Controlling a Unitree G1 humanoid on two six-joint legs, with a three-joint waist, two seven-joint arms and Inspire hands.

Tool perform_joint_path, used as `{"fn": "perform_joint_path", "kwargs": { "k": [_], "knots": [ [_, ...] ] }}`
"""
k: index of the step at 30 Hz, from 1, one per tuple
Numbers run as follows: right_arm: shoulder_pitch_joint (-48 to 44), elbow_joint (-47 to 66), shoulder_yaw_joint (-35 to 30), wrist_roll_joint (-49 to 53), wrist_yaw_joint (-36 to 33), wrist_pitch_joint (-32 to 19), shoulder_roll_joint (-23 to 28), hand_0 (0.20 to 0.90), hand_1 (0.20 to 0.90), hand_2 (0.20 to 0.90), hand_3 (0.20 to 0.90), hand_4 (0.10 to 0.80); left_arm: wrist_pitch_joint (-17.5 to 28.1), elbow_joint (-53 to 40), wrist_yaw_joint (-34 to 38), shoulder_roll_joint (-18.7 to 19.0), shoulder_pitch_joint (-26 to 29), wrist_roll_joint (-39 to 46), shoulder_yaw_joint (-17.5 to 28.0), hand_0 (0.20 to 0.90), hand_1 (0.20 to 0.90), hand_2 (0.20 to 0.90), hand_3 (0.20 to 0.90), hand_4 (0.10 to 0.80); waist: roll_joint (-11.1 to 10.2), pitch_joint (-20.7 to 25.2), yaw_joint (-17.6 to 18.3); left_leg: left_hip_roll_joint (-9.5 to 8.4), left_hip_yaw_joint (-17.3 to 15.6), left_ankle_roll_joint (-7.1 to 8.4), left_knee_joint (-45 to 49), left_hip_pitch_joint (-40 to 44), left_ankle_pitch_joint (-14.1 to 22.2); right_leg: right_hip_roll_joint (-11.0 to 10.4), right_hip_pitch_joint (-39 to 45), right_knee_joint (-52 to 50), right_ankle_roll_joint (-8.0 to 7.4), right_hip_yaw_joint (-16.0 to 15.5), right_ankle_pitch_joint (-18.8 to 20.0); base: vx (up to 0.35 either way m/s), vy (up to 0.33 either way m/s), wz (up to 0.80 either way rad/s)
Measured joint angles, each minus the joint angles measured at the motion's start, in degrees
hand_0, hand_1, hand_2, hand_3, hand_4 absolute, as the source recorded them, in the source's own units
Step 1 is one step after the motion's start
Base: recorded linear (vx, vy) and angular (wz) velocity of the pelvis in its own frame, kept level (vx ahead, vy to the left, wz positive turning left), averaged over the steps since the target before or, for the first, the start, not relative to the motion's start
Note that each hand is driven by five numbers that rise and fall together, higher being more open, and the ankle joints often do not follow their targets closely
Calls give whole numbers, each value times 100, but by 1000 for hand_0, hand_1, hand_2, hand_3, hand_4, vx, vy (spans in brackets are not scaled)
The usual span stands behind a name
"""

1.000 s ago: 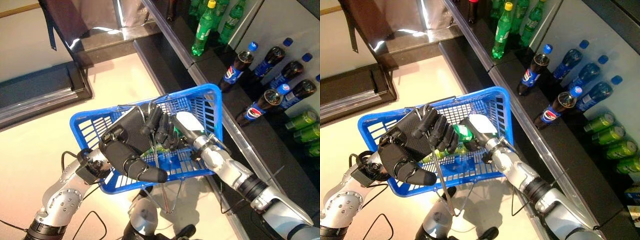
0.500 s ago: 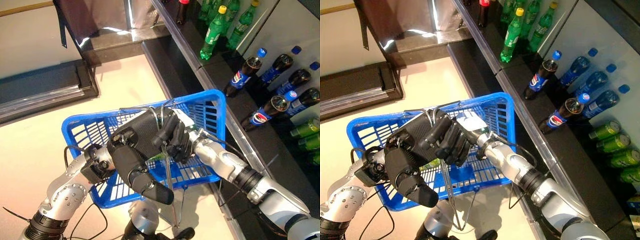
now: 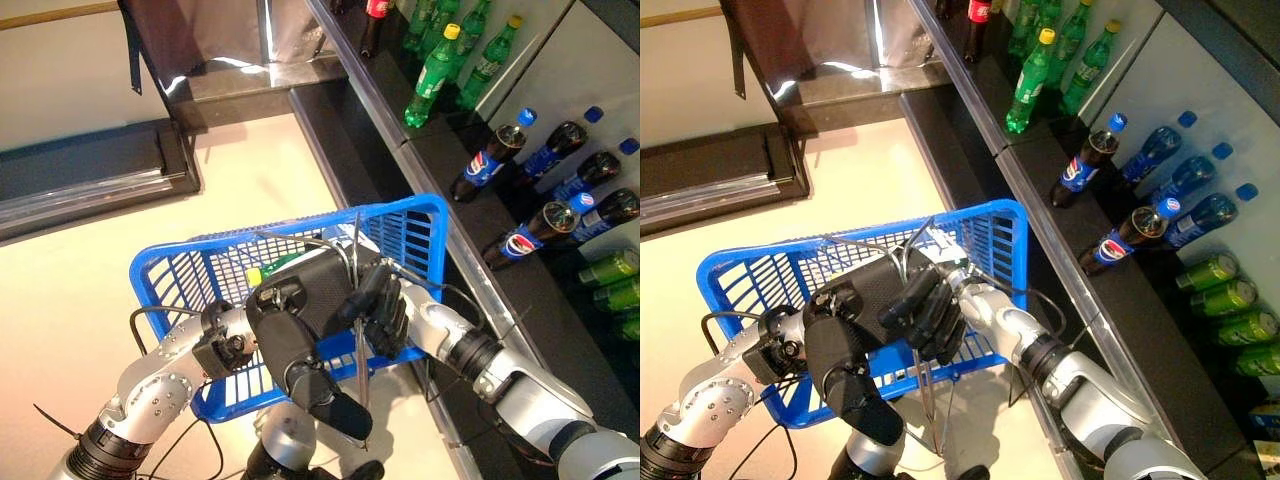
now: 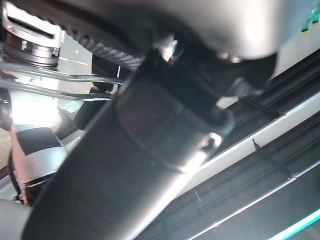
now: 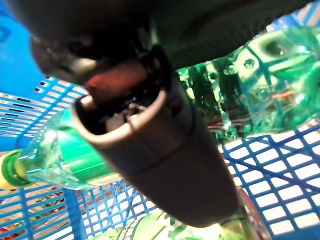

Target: Pick up the drink and place into the basket.

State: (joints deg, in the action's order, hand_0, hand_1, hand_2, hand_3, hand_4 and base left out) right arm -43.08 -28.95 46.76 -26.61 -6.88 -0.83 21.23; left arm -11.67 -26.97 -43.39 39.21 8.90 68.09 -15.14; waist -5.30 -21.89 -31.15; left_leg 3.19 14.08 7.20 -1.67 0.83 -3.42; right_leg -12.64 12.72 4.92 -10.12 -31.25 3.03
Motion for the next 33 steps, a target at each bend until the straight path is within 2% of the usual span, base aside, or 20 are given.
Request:
{"fn": "perform_joint_path", "kwargs": {
  "k": [7,26,33],
  "knots": [
    [-1,-326,0,44,75,0,-184,900,900,900,900,800,123,238,0,10,74,-154,-248,300,300,300,200,100,-13,8,7,-4,-2,0,1,-5,0,-4,-5,0,0,2,0,0,0,0],
    [-1,-454,1,54,176,33,-257,900,900,900,900,800,200,348,21,4,76,-252,-399,300,300,300,200,100,-14,9,119,-3,-8,0,-1,-12,0,-4,-16,0,0,9,0,0,0,0],
    [0,-454,1,163,176,175,-251,900,900,900,900,800,240,349,239,-18,117,-255,-404,300,300,300,200,100,-14,9,177,5,-36,-1,-4,-15,0,-4,-42,0,0,37,1,-4,2,0]
  ]
}}
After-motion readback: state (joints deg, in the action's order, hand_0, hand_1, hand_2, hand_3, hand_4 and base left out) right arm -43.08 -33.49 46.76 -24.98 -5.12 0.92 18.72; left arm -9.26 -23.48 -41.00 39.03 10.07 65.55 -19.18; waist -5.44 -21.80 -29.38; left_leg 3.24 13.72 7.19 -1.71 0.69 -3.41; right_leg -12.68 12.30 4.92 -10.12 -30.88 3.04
